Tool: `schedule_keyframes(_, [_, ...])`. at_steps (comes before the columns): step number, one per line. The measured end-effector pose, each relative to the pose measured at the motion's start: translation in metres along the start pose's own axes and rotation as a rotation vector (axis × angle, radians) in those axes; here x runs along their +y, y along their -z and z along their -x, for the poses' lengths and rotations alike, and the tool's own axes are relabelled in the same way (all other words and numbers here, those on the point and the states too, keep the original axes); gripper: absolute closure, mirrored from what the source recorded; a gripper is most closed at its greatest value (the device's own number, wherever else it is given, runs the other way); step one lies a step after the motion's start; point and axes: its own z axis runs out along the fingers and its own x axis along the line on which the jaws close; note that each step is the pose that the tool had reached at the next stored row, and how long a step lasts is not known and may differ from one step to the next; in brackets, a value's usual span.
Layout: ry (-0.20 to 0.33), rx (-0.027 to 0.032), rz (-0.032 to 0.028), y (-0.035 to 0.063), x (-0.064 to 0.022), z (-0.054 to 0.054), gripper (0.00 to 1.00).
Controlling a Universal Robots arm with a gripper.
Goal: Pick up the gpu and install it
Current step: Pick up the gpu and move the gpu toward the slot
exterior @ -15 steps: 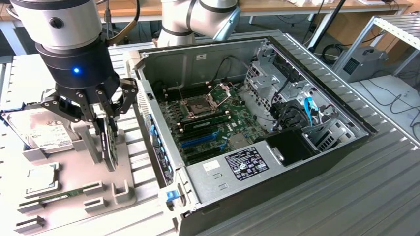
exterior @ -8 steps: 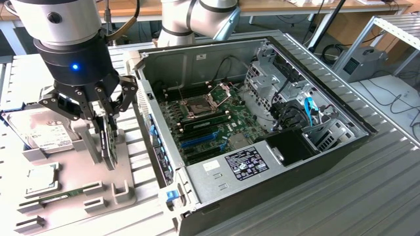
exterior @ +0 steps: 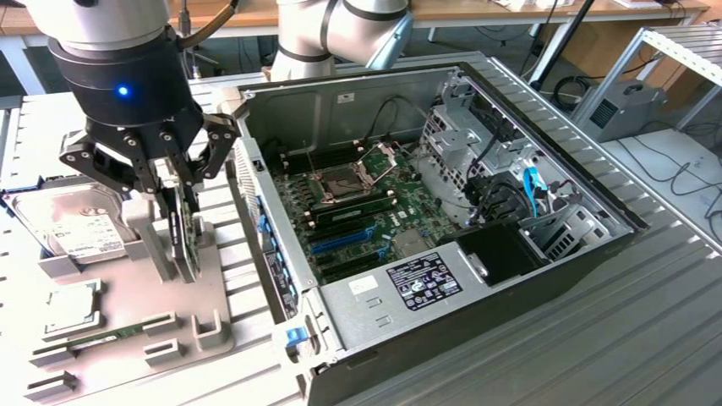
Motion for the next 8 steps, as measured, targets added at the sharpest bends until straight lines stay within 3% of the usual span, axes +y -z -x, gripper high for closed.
schedule_keyframes(8, [0.0,-0.0002,-0.003,0.0023,0.0009,0.0001,0.71])
